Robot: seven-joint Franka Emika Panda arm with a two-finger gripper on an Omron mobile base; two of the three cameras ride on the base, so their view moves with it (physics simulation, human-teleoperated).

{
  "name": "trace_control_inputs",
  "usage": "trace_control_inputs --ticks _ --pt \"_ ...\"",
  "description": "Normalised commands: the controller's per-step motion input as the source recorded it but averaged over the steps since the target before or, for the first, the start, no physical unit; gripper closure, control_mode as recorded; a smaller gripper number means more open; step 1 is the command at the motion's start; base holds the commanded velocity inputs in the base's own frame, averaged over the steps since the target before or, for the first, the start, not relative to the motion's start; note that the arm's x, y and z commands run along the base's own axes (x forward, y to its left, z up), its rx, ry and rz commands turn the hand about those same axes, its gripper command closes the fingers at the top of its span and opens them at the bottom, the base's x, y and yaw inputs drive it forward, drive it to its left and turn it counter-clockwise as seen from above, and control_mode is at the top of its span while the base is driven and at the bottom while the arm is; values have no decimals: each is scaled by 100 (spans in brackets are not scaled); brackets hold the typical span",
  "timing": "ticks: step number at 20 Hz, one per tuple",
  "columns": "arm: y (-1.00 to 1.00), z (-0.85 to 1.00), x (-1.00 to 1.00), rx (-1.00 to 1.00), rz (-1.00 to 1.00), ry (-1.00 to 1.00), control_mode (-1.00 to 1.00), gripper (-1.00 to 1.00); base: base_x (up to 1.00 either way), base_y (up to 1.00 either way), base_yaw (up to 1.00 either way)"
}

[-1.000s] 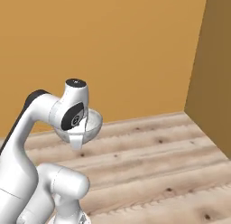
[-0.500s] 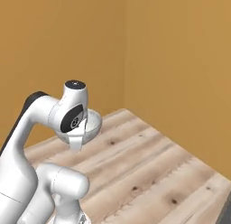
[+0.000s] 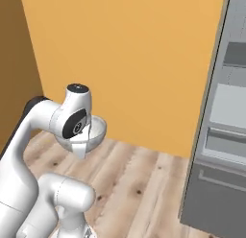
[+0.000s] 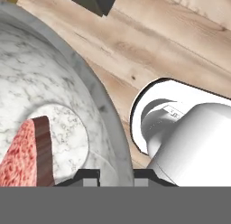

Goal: Place one of the steaks on the plate and the other in the bowl. Then place the bowl in the fridge.

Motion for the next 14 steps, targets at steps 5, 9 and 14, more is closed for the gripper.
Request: trace_control_inputs --ticks 5,9,14 --pt "0 0 0 0 0 0 100 100 -1 6 -70" --pt "0 0 0 0 0 0 100 100 0 5 -47" --pt "0 0 0 0 0 0 100 100 50 0 -48"
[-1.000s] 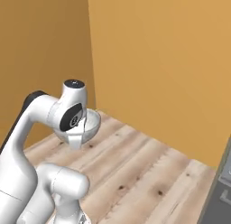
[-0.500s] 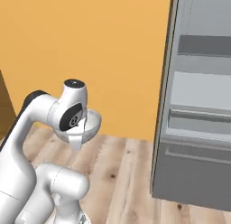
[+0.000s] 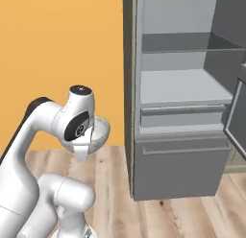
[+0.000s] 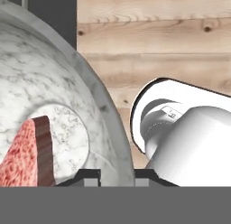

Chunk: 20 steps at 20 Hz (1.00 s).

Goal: Place one of the steaks on the plate and the other in the bowl. Then place the bowl in the fridge.

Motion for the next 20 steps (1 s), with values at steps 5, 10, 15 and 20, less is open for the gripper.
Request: trace_control_inputs --ticks 5,10,15,20 --pt "0 0 0 0 0 0 100 100 9 -24 -53" --pt "0 0 0 0 0 0 100 100 14 -26 -43" --pt "0 0 0 0 0 0 100 100 67 -41 -32" --pt "0 0 0 0 0 0 100 100 99 -18 -15"
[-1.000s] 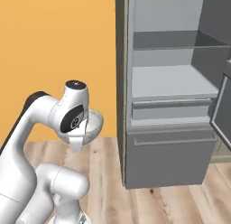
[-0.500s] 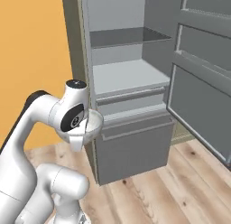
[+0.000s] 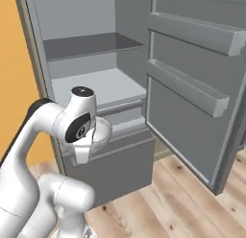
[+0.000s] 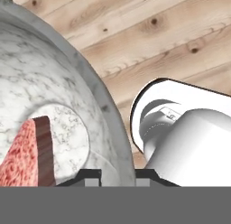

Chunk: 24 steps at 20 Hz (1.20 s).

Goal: Place one of the steaks on the plate and the other in the bowl. Then place the bowl in the fridge.

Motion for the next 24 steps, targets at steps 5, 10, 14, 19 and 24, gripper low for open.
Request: trace_control_inputs --ticks 5,10,14,19,24 --pt "0 0 0 0 0 0 100 100 80 6 -1" --pt "0 0 0 0 0 0 100 100 33 -4 8" --pt "0 0 0 0 0 0 100 100 66 -29 11" --pt "0 0 0 0 0 0 100 100 47 -9 10" --pt "0 0 0 0 0 0 100 100 54 0 5"
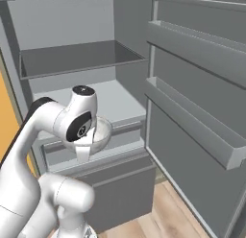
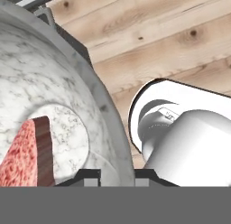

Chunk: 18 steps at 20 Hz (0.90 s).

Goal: Place one of the steaks on the plate and the other in the bowl. Then place the bowl in the fridge.

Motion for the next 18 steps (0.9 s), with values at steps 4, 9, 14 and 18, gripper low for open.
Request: trace_control_inputs --ticks 4,9,14,18 --pt "0 0 0 0 0 0 100 100 60 0 10" --pt "0 0 8 0 2 -1 -100 100 35 0 7" --pt "0 0 52 0 17 -16 -100 100 0 0 0" --pt "-2 -4 89 0 26 -11 -100 100 0 0 0"
